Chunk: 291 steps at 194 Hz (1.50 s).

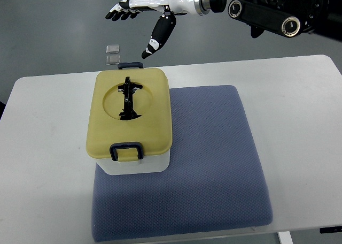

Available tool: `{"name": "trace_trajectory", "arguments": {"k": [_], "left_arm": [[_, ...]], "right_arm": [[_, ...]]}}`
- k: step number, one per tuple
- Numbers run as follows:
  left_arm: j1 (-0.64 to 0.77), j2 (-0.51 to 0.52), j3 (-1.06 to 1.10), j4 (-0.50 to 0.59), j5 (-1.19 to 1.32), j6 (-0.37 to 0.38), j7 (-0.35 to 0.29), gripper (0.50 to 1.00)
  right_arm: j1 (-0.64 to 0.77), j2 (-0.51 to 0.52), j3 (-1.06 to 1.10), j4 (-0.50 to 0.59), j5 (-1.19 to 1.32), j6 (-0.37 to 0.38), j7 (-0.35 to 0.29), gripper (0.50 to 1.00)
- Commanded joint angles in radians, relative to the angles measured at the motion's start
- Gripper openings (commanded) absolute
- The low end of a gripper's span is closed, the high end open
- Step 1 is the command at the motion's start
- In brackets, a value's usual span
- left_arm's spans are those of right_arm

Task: Open white storage box with right hand
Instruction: 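Lower the right hand and grasp the black handle on the lid, then lift the yellow lid off the box with the right hand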

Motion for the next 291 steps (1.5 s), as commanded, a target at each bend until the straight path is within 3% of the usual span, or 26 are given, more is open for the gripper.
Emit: {"name": "trace_trajectory", "arguments": {"k": [1,68,190,211,236,265,287,291], "left_arm": [[0.0,0.0,-0.002,0.005,0.0,0.0,0.0,1.0],[0.0,0.0,0.0,0.006,0.0,0.001,0.0,1.0],[0.0,0.0,0.001,0.003,0.0,0.001,0.0,1.0],[0.0,0.0,0.001,0.003,0.0,0.001,0.0,1.0],[0.002,0.0,0.0,0.005,0.0,0.001,0.0,1.0],[0.0,0.0,0.001,0.005,0.0,0.001,0.0,1.0],[0.0,0.0,0.001,0.003,0.0,0.001,0.0,1.0],[0.0,0.0,0.001,0.003,0.0,0.001,0.0,1.0]], "right_arm": [[0.082,-0.006,-0.074,0.079,-0.163,-0.036,0.061,0.93],[0.145,0.016,-0.23,0.122,-0.445,-0.26,0.222,0.93],[0.045,0.088,-0.235,0.111,-0.433,-0.358,0.214,0.917],[0.044,0.103,-0.235,0.105,-0.433,-0.368,0.213,0.883],[0.025,0.111,-0.236,0.098,-0.434,-0.369,0.213,0.805],[0.013,0.123,-0.236,0.09,-0.434,-0.371,0.211,0.668],[0.008,0.131,-0.236,0.088,-0.437,-0.388,0.211,0.509],[0.008,0.131,-0.236,0.088,-0.437,-0.389,0.211,0.5]]}}
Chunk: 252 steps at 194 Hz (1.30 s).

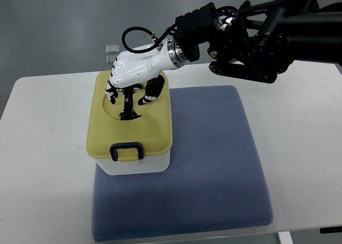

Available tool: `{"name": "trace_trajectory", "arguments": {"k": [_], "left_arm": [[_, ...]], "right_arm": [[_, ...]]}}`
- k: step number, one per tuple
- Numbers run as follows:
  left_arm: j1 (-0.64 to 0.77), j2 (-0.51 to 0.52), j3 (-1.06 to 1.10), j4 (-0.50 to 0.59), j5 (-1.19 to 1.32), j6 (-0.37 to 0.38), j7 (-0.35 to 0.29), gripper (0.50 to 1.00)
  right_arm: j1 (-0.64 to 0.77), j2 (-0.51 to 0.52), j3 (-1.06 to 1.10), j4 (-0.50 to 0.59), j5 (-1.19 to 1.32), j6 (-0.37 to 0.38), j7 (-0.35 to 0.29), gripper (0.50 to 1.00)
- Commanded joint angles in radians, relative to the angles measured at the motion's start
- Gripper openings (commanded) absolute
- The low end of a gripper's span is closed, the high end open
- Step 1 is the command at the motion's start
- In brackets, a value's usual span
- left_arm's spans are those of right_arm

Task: Open white storage box with right hand
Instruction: 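Lift the yellow lid off the box with the right hand, then lower the lid onto the mat beside the box and release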

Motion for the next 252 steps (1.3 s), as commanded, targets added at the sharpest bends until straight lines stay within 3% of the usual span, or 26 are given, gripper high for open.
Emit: {"name": "trace_trajectory", "arguments": {"k": [1,53,97,120,167,197,236,252], "left_arm": [[0.0,0.0,0.0,-0.001,0.0,0.0,0.0,1.0],[0.0,0.0,0.0,0.0,0.0,0.0,0.0,1.0],[0.0,0.0,0.0,0.0,0.0,0.0,0.0,1.0],[0.0,0.0,0.0,0.0,0.0,0.0,0.0,1.0],[0.0,0.0,0.002,-0.004,0.0,0.0,0.0,1.0],[0.0,0.0,0.002,-0.007,0.002,0.0,0.0,1.0],[0.0,0.0,0.004,-0.009,0.002,0.0,0.0,1.0],[0.0,0.0,0.005,-0.01,0.002,0.0,0.0,1.0]], "right_arm": [[-0.003,0.006,0.0,-0.001,-0.002,-0.015,0.0,0.5],[0.018,-0.014,0.012,0.002,0.017,-0.01,-0.012,0.5],[0.152,-0.079,0.043,0.028,0.052,0.01,-0.012,0.5],[0.181,-0.175,0.06,0.074,0.052,0.051,-0.009,0.5],[0.175,-0.442,0.052,0.216,0.038,0.06,-0.002,0.5],[0.132,-0.579,0.031,0.232,0.029,0.06,0.029,0.5],[0.018,-0.662,0.015,0.232,-0.003,0.045,0.031,0.5],[-0.063,-0.66,0.014,0.23,-0.031,0.001,0.031,0.5]]}}
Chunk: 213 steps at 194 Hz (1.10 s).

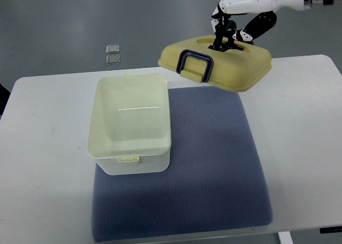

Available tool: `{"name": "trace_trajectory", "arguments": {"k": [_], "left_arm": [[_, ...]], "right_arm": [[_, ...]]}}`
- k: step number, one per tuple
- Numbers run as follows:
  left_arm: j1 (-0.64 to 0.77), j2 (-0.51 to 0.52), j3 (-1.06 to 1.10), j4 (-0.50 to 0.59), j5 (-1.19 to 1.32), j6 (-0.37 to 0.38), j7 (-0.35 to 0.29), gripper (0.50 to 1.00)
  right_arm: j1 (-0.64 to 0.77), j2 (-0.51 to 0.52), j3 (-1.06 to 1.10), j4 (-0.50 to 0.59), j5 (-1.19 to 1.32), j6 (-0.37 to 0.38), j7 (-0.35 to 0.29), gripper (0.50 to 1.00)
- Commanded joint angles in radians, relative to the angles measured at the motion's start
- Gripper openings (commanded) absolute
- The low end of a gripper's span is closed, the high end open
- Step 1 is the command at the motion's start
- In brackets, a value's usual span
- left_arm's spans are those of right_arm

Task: Open white storage box with right hand
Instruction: 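Lower the lid onto the mat beside the box and release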

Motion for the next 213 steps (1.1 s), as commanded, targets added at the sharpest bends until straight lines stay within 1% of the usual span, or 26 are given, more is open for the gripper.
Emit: {"name": "trace_trajectory", "arguments": {"k": [1,12,25,50,80,116,163,164,165,167,168,169,170,171,172,173,174,175,179,195,200,213], "left_arm": [[0.0,0.0,0.001,-0.002,0.0,0.001,0.0,1.0],[0.0,0.0,0.001,-0.004,0.0,0.001,0.0,1.0],[0.0,0.0,0.001,-0.007,0.0,0.001,0.0,1.0],[0.0,0.0,0.001,-0.007,0.001,0.001,0.0,1.0],[0.0,0.0,0.001,-0.007,0.001,0.001,0.0,1.0],[0.0,0.0,0.001,-0.007,0.0,0.001,0.0,1.0],[0.0,0.0,0.001,-0.007,0.0,0.001,0.0,1.0],[0.0,0.0,0.001,-0.007,0.0,0.001,0.0,1.0],[0.0,0.0,0.001,-0.007,0.0,0.001,0.0,1.0],[0.0,0.0,0.001,-0.007,0.001,0.001,0.0,1.0],[0.0,0.0,0.001,-0.007,0.001,0.001,0.0,1.0],[0.0,0.0,0.001,-0.007,0.0,0.001,0.0,1.0],[0.0,0.0,0.001,-0.007,0.0,0.001,0.0,1.0],[0.0,0.0,0.001,-0.007,0.0,0.001,0.0,1.0],[0.0,0.0,0.001,-0.007,0.0,0.001,0.0,1.0],[0.0,0.0,0.001,-0.007,0.0,0.001,0.0,1.0],[0.0,0.0,0.001,-0.007,0.0,0.001,0.0,1.0],[0.0,0.0,0.001,-0.007,0.0,0.001,0.0,1.0],[0.0,0.0,0.001,-0.007,0.0,0.001,0.0,1.0],[0.0,0.0,0.001,-0.007,0.0,-0.001,0.0,1.0],[0.0,0.0,0.001,-0.007,0.0,-0.001,0.0,1.0],[0.0,0.0,0.003,-0.007,0.0,-0.001,0.0,1.0]], "right_arm": [[-0.09,-0.007,-0.003,-0.001,-0.029,-0.043,0.0,0.5],[-0.15,-0.001,-0.003,-0.003,-0.056,-0.08,0.0,0.5],[-0.2,0.01,-0.003,-0.005,-0.084,-0.103,0.0,0.5],[-0.275,0.047,-0.003,-0.021,-0.095,-0.118,0.0,0.5],[-0.323,0.07,-0.003,-0.037,-0.099,-0.134,0.0,0.5],[-0.349,0.082,-0.001,-0.037,-0.098,-0.152,0.0,0.5],[-0.378,0.09,0.001,-0.037,-0.095,-0.155,0.0,0.5],[-0.378,0.09,0.001,-0.037,-0.095,-0.155,0.0,0.547],[-0.378,0.09,0.001,-0.037,-0.095,-0.155,0.0,0.547],[-0.378,0.09,0.001,-0.037,-0.093,-0.155,0.0,0.651],[-0.378,0.09,0.001,-0.037,-0.093,-0.155,0.0,0.652],[-0.38,0.09,0.002,-0.037,-0.092,-0.155,0.0,0.71],[-0.38,0.09,0.002,-0.037,-0.092,-0.155,0.0,0.711],[-0.38,0.09,0.002,-0.037,-0.09,-0.155,0.0,0.764],[-0.38,0.09,0.002,-0.037,-0.09,-0.155,0.0,0.764],[-0.38,0.09,0.002,-0.037,-0.09,-0.155,0.0,0.803],[-0.38,0.09,0.002,-0.037,-0.09,-0.155,0.0,0.803],[-0.38,0.09,0.002,-0.037,-0.09,-0.155,0.0,0.829],[-0.38,0.09,0.002,-0.037,-0.089,-0.155,0.0,0.848],[-0.378,0.09,0.004,-0.035,-0.089,-0.155,0.0,0.87],[-0.378,0.09,0.008,-0.034,-0.086,-0.155,0.0,0.897],[-0.367,0.085,0.017,-0.026,-0.078,-0.155,0.0,0.901]]}}
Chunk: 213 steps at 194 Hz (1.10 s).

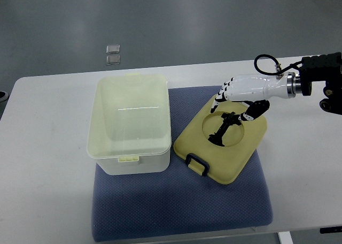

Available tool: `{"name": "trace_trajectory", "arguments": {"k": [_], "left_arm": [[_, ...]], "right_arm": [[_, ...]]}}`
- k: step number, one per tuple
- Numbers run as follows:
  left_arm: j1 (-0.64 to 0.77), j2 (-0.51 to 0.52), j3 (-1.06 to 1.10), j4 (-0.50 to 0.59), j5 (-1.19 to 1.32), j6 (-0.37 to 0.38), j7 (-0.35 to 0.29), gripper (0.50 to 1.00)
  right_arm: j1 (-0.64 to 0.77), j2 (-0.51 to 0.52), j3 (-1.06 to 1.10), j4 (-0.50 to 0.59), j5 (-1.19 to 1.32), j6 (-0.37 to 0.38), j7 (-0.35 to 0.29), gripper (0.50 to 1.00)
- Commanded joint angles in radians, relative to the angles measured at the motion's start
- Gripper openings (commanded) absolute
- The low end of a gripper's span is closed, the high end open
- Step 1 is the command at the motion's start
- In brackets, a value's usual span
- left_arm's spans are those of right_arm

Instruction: Open white storage box with right hand

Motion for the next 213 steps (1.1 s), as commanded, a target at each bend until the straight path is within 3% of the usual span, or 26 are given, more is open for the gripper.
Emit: {"name": "trace_trajectory", "arguments": {"k": [1,46,68,78,98,122,134,166,191,213], "left_arm": [[0.0,0.0,0.002,0.0,0.0,-0.001,0.0,1.0],[0.0,0.0,0.0,0.0,0.0,-0.001,0.0,1.0],[0.0,0.0,0.0,-0.001,0.001,-0.001,0.0,1.0],[0.0,0.0,0.0,-0.001,0.001,-0.001,0.0,1.0],[0.0,0.0,0.0,-0.001,0.001,-0.001,0.0,1.0],[0.0,0.0,0.0,-0.001,0.001,-0.001,0.0,1.0],[0.0,0.0,0.0,-0.003,0.001,-0.001,0.0,1.0],[-0.002,0.0,0.002,-0.011,0.001,-0.001,0.0,1.0],[-0.002,0.0,0.0,-0.018,0.001,-0.001,0.002,1.0],[-0.002,0.0,0.0,-0.018,0.001,-0.001,0.0,1.0]], "right_arm": [[0.011,-0.004,0.012,0.009,0.009,0.0,0.0,0.901],[0.045,-0.017,0.231,-0.014,0.077,0.034,0.0,0.903],[0.036,-0.014,0.388,-0.071,0.288,0.146,-0.011,0.903],[0.015,-0.012,0.447,-0.109,0.428,0.193,-0.052,0.903],[-0.047,0.017,0.584,-0.183,0.719,0.204,-0.143,0.903],[-0.156,0.104,0.82,-0.227,1.121,0.203,-0.33,0.905],[-0.212,0.127,0.929,-0.237,1.271,0.203,-0.384,0.905],[-0.378,0.224,1.139,-0.247,1.552,0.209,-0.396,0.919],[-0.473,0.315,1.259,-0.312,1.577,0.229,-0.389,0.924],[-0.567,0.4,1.346,-0.339,1.568,0.305,-0.381,0.928]]}}
